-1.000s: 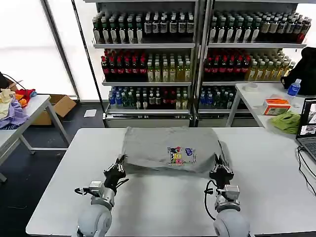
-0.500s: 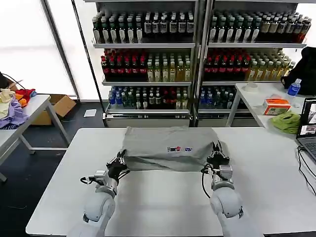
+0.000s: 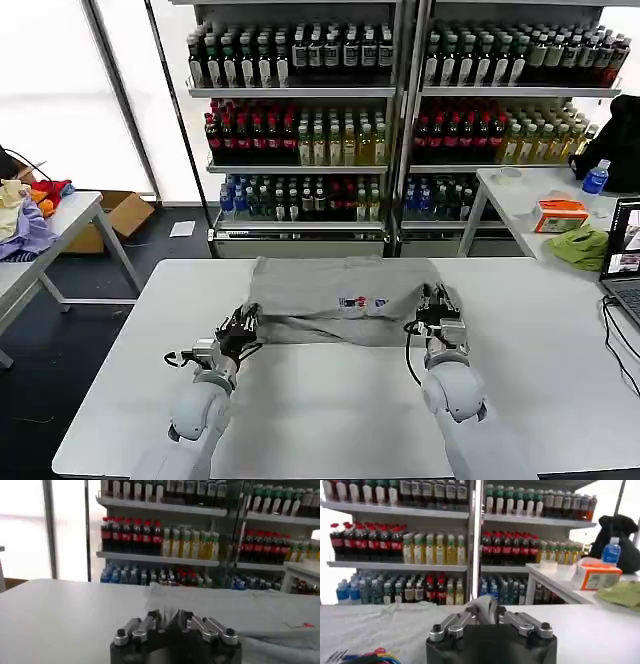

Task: Fold and organize the clothes.

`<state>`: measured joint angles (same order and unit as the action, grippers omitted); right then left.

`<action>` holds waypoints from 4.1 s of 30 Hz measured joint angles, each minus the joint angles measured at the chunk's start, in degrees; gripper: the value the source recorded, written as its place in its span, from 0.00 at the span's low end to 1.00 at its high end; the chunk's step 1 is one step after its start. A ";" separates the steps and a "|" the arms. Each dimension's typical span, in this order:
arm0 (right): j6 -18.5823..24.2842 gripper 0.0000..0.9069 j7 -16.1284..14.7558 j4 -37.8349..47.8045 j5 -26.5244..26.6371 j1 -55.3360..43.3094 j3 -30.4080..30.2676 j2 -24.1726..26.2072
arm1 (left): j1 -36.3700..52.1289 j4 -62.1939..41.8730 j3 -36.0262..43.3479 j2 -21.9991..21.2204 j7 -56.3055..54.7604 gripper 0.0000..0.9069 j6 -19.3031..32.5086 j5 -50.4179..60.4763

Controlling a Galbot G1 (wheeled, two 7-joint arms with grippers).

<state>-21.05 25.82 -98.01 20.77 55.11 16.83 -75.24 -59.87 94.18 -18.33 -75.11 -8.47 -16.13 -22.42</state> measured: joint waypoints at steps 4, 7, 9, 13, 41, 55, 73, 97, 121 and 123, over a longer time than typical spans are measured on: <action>-0.64 1.00 2.15 -1.89 1.40 0.38 0.16 0.00 | -0.79 2.33 0.01 0.05 -0.43 1.00 -1.33 -0.29; -1.41 1.00 3.42 -3.44 1.70 1.34 0.63 0.42 | -1.52 3.95 -0.04 0.15 -0.59 1.00 -2.30 -0.08; -1.99 1.00 4.12 -4.60 1.83 2.39 0.95 0.80 | -2.03 5.00 -0.10 0.41 -0.63 1.00 -2.82 0.25; -3.10 1.00 5.29 -7.16 2.09 5.16 1.74 1.71 | -3.71 7.26 -0.47 0.95 -0.67 1.00 -3.48 1.09; -6.44 1.00 6.81 -4.83 4.16 11.39 3.32 3.08 | -6.83 5.74 -0.78 2.04 -1.51 0.69 -5.34 4.65; -4.99 0.00 4.98 -0.88 4.94 11.98 3.33 2.68 | -6.88 3.87 0.19 2.85 -1.03 0.00 -5.52 5.52; -5.94 0.00 5.91 -5.67 6.61 15.94 3.41 3.43 | -10.05 7.48 1.05 5.06 -1.77 0.00 -4.88 5.43; -2.43 0.00 13.56 -30.13 3.79 45.33 8.14 8.20 | -42.06 35.91 -2.67 12.28 -5.95 0.00 -2.61 5.58; 2.47 1.00 16.26 -41.40 0.82 53.70 13.40 5.92 | -51.53 46.42 -2.13 10.25 -5.72 1.00 -1.16 5.27; 3.33 1.00 14.85 -41.22 0.74 51.07 14.76 5.85 | -50.08 47.07 -2.89 10.07 -5.08 1.00 -0.33 5.00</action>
<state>-17.72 40.67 -139.23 21.51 106.17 31.59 -69.39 -109.95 141.25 -21.22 -65.04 -13.55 -16.46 -17.41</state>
